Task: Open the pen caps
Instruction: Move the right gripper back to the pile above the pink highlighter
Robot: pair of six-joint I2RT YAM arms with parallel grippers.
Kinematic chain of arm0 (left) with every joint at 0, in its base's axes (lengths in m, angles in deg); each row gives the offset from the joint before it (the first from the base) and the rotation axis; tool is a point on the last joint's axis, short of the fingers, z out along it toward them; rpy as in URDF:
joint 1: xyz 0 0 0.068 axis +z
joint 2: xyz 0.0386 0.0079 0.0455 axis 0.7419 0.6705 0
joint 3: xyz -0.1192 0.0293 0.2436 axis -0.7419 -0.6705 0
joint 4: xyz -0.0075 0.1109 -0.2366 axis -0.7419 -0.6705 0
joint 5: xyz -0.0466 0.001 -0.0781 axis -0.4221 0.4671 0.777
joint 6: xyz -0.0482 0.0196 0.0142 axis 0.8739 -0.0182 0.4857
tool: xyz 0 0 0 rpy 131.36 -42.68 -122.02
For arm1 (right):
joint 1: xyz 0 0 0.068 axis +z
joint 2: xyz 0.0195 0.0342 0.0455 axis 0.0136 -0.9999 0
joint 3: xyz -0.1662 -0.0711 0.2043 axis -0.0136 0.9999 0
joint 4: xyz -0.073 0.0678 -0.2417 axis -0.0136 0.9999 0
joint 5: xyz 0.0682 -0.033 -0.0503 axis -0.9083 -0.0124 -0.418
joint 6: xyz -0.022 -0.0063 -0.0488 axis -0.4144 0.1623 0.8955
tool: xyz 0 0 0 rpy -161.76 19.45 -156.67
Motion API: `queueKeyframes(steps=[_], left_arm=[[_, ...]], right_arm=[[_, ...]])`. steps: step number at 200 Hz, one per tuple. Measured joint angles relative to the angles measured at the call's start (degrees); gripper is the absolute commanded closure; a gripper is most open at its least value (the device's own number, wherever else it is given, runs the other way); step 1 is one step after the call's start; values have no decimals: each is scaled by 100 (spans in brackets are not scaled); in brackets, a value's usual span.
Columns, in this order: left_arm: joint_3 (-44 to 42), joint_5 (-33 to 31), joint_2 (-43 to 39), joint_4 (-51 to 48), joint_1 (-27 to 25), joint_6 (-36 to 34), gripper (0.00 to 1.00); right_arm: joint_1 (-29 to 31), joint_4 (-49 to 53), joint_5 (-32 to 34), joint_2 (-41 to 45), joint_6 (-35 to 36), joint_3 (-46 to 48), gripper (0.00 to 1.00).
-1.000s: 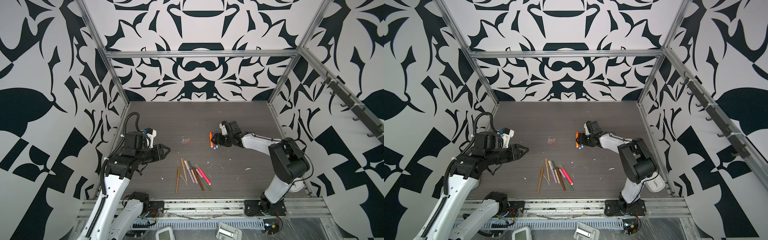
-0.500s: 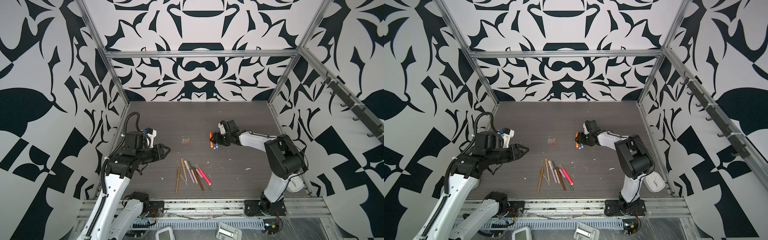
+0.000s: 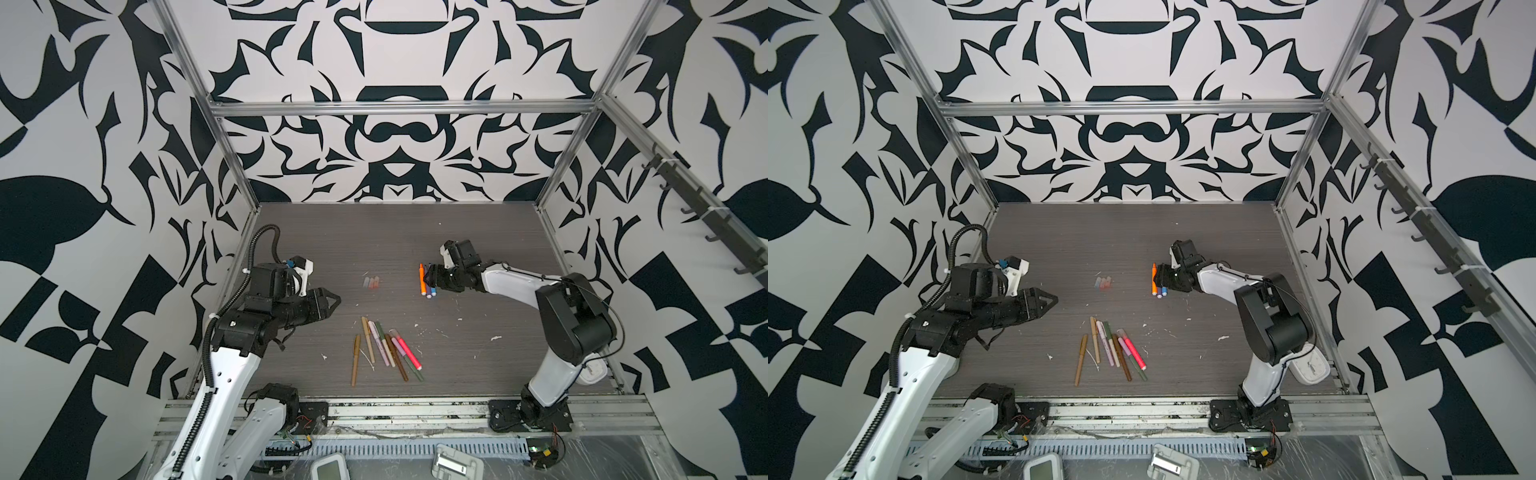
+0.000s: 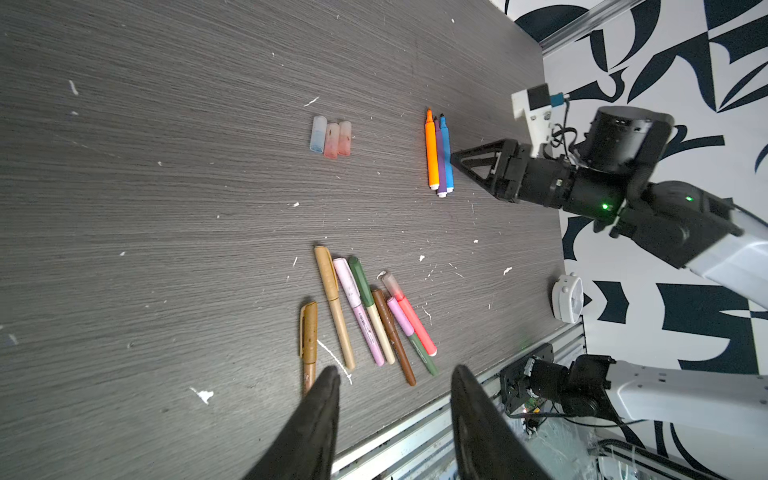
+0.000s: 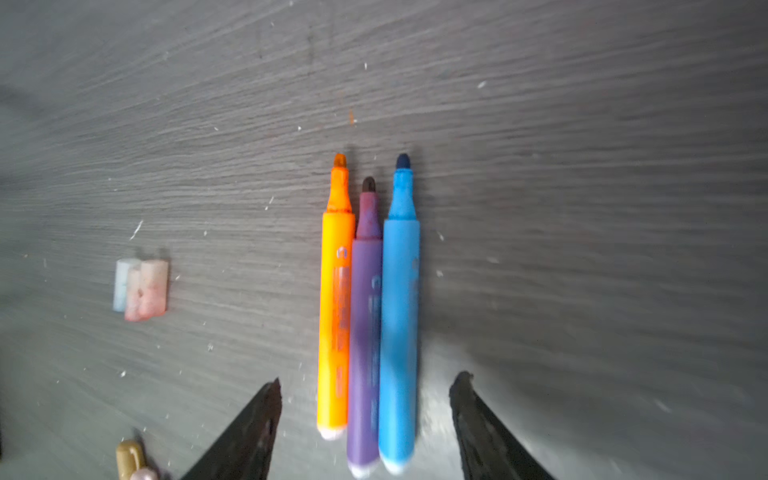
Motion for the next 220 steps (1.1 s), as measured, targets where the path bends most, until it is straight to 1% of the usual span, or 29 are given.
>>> queueKeyframes(steps=[22,42,54,69,90,101,110,122,132,165,220], left_arm=[[-2,-92,-52,0,-2,0,54],[-2,-138,-92,9,-2,2,55],[-2,-164,-92,15,-2,9,56],[-4,-192,-92,17,-2,20,56],[-33,-223,-109,46,-2,42,56],[-70,-243,-122,44,-2,46,56],[-85,-264,-125,37,-2,50,56],[-92,-284,-125,39,-2,57,56],[-92,-295,-136,39,-2,61,56],[-92,-319,-197,39,-2,81,56],[-94,-321,-232,42,-2,87,56]], right_arm=[[81,302,131,837,160,269,35],[483,575,238,1587,356,520,39],[911,675,278,1878,431,699,41],[1633,813,350,2065,446,977,42],[2743,1073,562,2074,393,1270,49],[3202,1215,664,2057,313,1340,54],[3445,1283,752,2024,223,1357,58],[3620,1329,907,1971,42,1360,63],[3711,1342,1034,1912,-85,1357,65],[3921,1342,1335,1659,-444,1357,67],[3980,1333,1462,1241,-684,1351,69]])
